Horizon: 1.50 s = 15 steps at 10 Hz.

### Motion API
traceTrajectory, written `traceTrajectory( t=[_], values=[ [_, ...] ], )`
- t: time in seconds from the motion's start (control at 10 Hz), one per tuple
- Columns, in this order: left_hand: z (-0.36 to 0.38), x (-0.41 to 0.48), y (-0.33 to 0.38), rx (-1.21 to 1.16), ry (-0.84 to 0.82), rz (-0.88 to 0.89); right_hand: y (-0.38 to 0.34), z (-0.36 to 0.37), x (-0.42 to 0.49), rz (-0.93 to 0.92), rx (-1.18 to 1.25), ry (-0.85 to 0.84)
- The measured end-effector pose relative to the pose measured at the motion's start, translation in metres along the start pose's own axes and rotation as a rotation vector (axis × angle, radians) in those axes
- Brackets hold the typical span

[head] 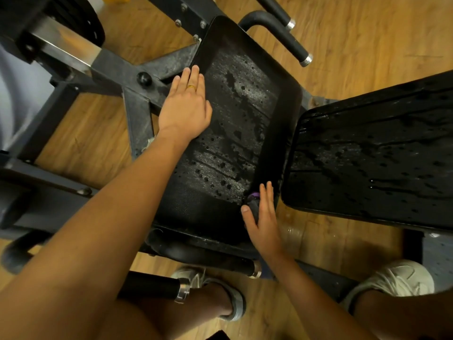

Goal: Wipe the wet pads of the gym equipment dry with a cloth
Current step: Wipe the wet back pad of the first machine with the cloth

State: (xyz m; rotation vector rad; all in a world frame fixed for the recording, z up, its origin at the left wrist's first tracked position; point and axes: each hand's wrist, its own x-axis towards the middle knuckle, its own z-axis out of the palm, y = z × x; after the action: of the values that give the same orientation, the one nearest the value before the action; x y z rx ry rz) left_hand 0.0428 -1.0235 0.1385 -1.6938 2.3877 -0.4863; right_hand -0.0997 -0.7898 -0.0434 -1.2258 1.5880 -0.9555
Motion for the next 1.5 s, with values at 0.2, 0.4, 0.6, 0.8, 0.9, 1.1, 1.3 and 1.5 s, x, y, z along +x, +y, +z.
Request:
traceTrajectory(
  t=[0.2, 0.4, 0.6, 0.8, 0.9, 1.1, 1.3, 1.5],
  values=[
    [0.000, 0.000, 0.000, 0.011, 0.000, 0.008, -0.008, 0.012, 0.001, -0.093, -0.001, 0.012],
    [-0.002, -0.001, 0.000, 0.010, -0.003, 0.006, -0.020, 0.019, -0.005, -0.152, -0.032, -0.019],
    [-0.003, -0.002, 0.000, 0.003, -0.004, -0.001, -0.010, 0.019, -0.006, 0.045, 0.014, 0.149],
    [-0.002, 0.000, 0.001, -0.003, 0.011, -0.001, -0.017, 0.021, 0.007, 0.039, -0.019, 0.198],
    [0.000, 0.000, 0.000, 0.001, 0.021, -0.002, -0.023, 0.015, 0.037, 0.059, -0.042, 0.247],
    [0.002, 0.002, 0.000, 0.022, 0.035, 0.000, -0.035, -0.012, 0.125, 0.071, -0.100, 0.260],
    [0.007, 0.004, 0.000, 0.014, 0.064, 0.001, -0.042, -0.035, 0.198, 0.186, -0.060, 0.302],
    [0.008, 0.004, -0.001, 0.015, 0.068, 0.003, -0.045, -0.058, 0.255, 0.192, -0.112, 0.290]
  ],
)
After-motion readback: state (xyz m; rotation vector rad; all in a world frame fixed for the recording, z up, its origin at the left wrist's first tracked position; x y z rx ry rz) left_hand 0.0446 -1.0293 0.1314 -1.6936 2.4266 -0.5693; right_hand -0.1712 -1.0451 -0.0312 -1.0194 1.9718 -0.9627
